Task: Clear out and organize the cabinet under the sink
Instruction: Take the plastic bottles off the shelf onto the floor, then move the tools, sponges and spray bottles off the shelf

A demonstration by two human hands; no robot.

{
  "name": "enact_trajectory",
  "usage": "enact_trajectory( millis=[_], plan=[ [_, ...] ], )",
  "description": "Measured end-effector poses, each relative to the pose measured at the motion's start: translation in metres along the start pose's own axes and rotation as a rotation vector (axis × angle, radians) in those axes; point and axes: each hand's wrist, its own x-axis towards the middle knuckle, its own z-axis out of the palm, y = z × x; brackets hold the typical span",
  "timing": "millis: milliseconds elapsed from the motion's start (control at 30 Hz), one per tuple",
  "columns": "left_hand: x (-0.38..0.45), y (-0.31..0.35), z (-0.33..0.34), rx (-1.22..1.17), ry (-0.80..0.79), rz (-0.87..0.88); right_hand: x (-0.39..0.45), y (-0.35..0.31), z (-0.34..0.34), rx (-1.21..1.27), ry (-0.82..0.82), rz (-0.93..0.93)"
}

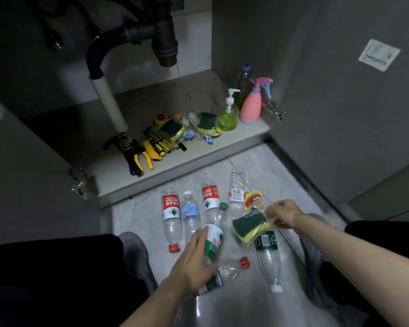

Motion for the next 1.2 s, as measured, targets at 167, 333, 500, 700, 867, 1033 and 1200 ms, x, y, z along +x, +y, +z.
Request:
enact_trajectory(
  millis=[167, 333, 500, 700, 867, 1033, 1200],
  plan=[
    [-0.008, -0.004, 0.012, 0.072, -0.075, -0.087, -0.005, 0.0, 0.009, -0.067, -0.101, -0.023],
    [0.005, -0.004, -0.022, 0.028, 0.062, -0.151, 0.005, -0.032, 0.017, -0.08, 0.078, -0.181],
    [0.044, -0.01, -0.101, 0.064, 0.21, -0.265, 0.003, -0.106, 0.041, -0.044, -0.013, -0.365],
    [0.091, -0.029, -0.208, 0.202, 0.266, -0.411, 0.003, -0.198, 0.085, -0.078, -0.151, -0.529],
    [0.125, -0.061, -0.269, 0.239, 0.339, -0.542, 0.025, -0.248, 0.132, -0.305, -0.22, -0.628],
    [0.167, -0.101, -0.288, 0.108, 0.381, -0.598, 0.048, -0.281, 0.184, -0.643, -0.225, -0.776],
    [0.197, -0.123, -0.288, 0.013, 0.376, -0.595, 0.062, -0.288, 0.231, -0.754, -0.165, -0.852]
  ],
)
